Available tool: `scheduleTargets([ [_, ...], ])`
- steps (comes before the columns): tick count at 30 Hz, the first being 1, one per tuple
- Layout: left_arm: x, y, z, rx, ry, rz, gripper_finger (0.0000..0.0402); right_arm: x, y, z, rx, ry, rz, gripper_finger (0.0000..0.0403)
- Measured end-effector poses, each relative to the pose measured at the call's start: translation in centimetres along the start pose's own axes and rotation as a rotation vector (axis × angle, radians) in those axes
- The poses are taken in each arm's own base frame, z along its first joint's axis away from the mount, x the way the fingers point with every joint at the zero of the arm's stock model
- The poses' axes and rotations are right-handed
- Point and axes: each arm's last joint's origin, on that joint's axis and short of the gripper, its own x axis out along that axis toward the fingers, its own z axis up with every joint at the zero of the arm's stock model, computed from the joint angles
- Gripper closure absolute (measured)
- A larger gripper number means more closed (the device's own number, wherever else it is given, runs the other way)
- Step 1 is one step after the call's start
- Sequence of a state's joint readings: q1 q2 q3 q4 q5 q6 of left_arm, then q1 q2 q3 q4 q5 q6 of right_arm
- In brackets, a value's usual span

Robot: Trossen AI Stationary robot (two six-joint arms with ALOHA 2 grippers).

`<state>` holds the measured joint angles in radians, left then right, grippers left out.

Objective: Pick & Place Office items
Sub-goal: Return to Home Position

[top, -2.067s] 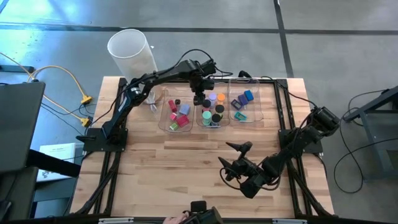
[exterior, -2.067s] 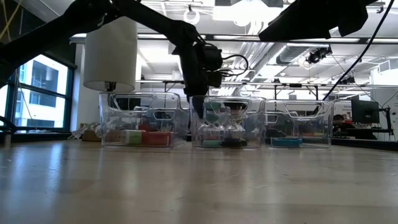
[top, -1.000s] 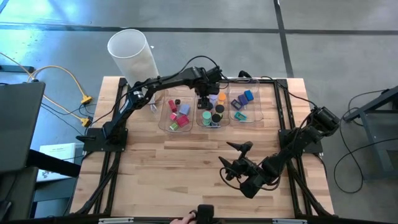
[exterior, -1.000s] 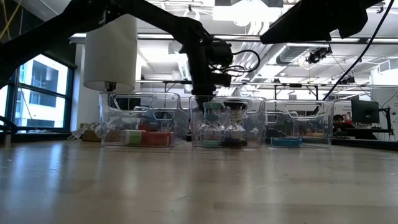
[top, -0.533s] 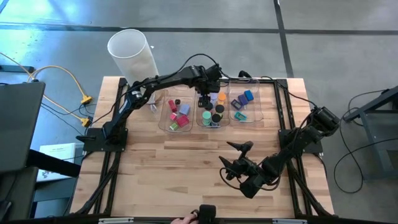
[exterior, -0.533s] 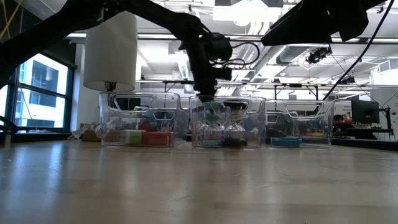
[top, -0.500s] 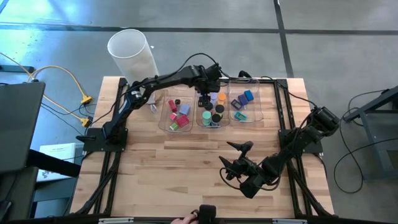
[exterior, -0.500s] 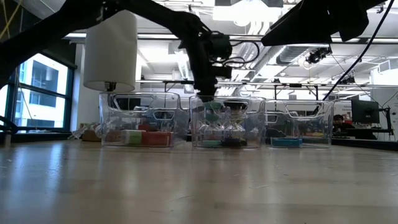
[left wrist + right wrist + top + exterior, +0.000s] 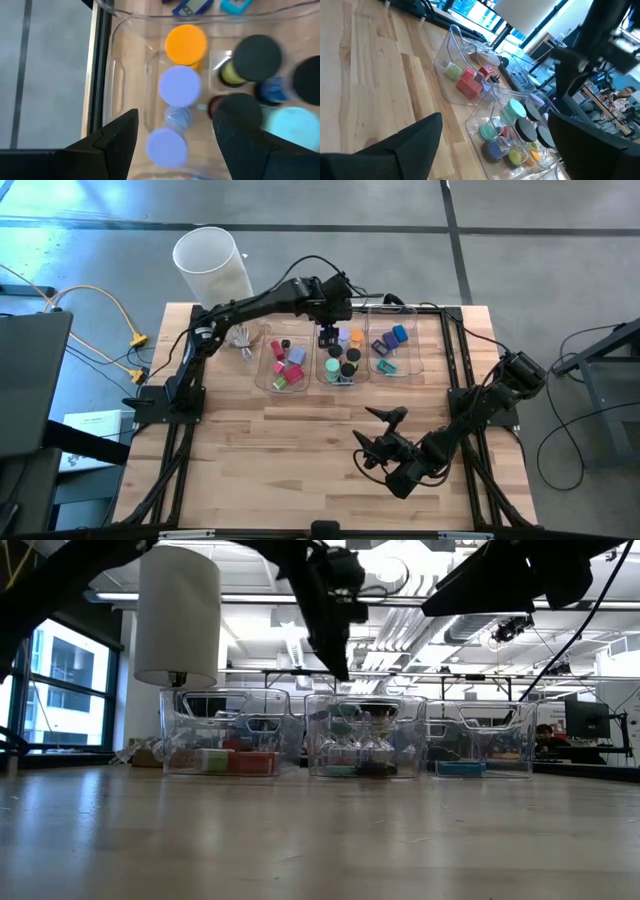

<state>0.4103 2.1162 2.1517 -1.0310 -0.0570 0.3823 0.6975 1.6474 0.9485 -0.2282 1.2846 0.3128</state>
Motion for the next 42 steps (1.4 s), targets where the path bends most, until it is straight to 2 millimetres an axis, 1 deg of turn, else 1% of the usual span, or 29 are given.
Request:
scheduleTargets([
  [5,-3.2,-1.3,-0.2,-0.037,0.025,-0.028,0.0155,0.0,0.0,0.1,0.014,-0.004,0.005,0.005],
  [9,-4.5,-2.9,-0.6,-0.104,0.084,-0.063,0.0155,0.0,0.1,0.2,0.031,-0.004,0.021,0.005],
  [12,-4.8,-4.2,-0.6,-0.159,0.127,-0.084,0.0155,0.0,0.2,0.3,0.034,-0.002,0.031,0.005],
  [14,-5.0,-5.1,-1.0,-0.183,0.193,-0.103,0.0156,0.0,0.2,0.3,0.044,-0.006,0.031,0.005],
  [20,-5.7,-7.4,-1.9,-0.059,0.304,-0.28,0.0158,0.0,0.2,0.6,0.096,-0.022,0.016,0.005],
  [23,-6.3,-7.9,-2.3,-0.032,0.349,-0.308,0.0158,0.0,0.2,0.7,0.132,-0.022,0.017,0.0053],
  [25,-6.4,-8.0,-2.4,-0.039,0.366,-0.309,0.0158,0.0,0.2,0.7,0.146,-0.02,0.025,0.0062],
  [29,-6.3,-8.0,-2.5,-0.088,0.381,-0.303,0.0158,0.0,0.4,0.6,0.166,-0.007,0.064,0.0097],
  [32,-6.7,-8.1,-2.5,-0.132,0.368,-0.351,0.0158,-0.1,0.4,0.6,0.167,-0.001,0.085,0.0133],
  [37,-8.9,-8.0,-2.9,-0.191,0.328,-0.403,0.0158,-0.5,0.6,0.6,0.157,-0.007,0.099,0.0204],
  [42,-11.4,-8.4,-4.4,-0.239,0.323,-0.397,0.0167,-1.4,0.5,0.6,0.147,-0.02,0.117,0.0286],
])
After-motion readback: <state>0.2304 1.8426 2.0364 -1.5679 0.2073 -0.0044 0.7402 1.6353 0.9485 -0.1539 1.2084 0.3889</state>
